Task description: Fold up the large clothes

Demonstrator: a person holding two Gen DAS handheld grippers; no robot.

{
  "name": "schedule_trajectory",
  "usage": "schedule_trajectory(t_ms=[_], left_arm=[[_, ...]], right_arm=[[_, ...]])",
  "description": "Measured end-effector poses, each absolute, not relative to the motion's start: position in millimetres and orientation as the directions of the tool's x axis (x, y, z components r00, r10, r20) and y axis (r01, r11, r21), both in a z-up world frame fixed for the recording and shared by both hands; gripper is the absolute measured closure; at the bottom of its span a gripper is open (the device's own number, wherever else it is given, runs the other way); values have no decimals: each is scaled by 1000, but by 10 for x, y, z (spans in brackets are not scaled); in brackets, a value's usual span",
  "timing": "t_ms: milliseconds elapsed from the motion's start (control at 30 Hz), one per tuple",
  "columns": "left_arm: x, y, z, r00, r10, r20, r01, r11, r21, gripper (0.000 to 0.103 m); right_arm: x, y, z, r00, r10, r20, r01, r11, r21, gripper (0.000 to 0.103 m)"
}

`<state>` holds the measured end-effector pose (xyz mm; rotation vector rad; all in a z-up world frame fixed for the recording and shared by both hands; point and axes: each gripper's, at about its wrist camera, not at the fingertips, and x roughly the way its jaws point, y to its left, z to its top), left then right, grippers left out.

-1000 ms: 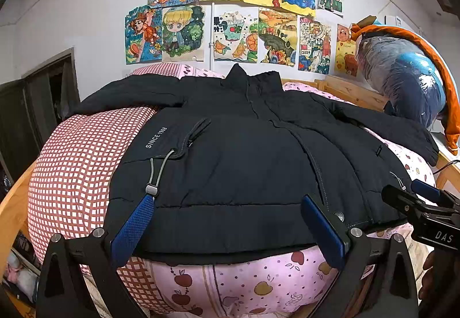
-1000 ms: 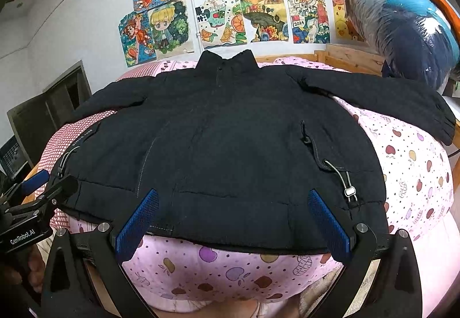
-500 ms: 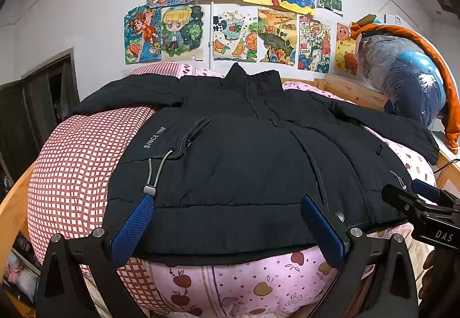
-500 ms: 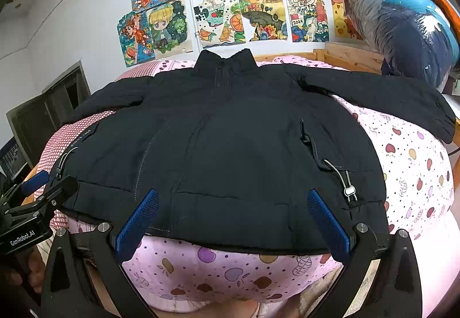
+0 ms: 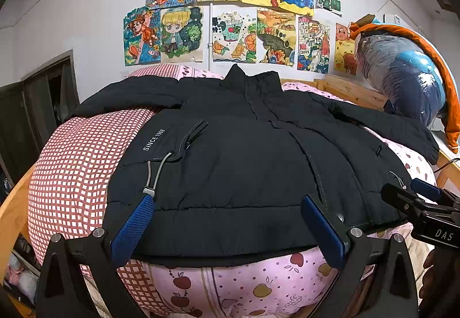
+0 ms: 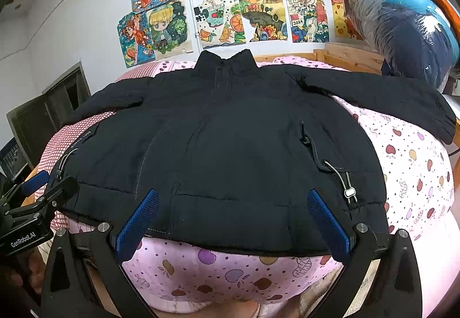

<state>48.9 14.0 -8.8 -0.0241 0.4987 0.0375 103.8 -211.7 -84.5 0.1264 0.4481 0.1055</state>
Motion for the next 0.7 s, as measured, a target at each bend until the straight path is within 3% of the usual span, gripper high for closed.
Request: schedule_trajectory(t_ms=[400,700], left_arm=[[674,150,26,857,31,-514,-44,999,-12,0],[1039,113,305,843,24,-537,-8,999,33,0]], right_arm=[[1216,-2163,-734,890,103,-443,-37,987,154,1],[1360,-2311,-417,922,-15,-388,57,994,97,1]])
